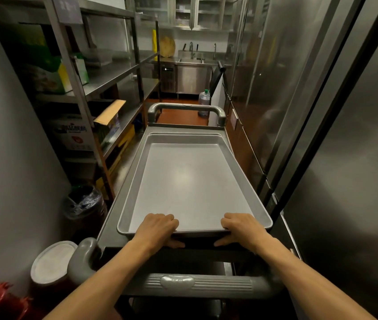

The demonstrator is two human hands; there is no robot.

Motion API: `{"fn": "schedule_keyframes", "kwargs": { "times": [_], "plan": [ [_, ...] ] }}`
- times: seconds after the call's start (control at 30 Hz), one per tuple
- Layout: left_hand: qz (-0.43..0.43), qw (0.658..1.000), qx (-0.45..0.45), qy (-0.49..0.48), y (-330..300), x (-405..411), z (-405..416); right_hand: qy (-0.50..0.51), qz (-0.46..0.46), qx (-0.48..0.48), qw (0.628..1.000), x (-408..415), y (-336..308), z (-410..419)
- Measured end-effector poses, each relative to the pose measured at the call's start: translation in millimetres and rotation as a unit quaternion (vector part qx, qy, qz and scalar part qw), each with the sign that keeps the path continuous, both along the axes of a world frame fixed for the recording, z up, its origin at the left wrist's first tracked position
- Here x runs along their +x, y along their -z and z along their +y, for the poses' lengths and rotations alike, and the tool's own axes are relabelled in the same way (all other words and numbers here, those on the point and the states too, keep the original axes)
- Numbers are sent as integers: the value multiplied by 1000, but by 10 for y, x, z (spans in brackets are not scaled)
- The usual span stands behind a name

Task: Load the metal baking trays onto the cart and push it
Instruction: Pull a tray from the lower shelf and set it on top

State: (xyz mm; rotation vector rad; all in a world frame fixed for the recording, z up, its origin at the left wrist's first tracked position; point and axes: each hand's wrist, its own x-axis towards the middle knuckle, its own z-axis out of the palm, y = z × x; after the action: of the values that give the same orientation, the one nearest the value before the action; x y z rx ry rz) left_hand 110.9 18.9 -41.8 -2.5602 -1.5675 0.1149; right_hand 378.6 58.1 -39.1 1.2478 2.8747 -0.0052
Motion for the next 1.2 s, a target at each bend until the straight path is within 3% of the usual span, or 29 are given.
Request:
{"fn": "schedule_keyframes", "kwargs": {
  "times": [0.5,0.87,1.2],
  "plan": [
    [-11,1000,-10,-25,195,42,-23,1,-1,-19,1000,-10,144,4],
    [-22,999,15,27,63,39,-78,-86,4,94,992,-107,63,-42],
    [-6,998,51,43,-42,40,163,-67,19,80,994,-95,3,180]
  ]
}}
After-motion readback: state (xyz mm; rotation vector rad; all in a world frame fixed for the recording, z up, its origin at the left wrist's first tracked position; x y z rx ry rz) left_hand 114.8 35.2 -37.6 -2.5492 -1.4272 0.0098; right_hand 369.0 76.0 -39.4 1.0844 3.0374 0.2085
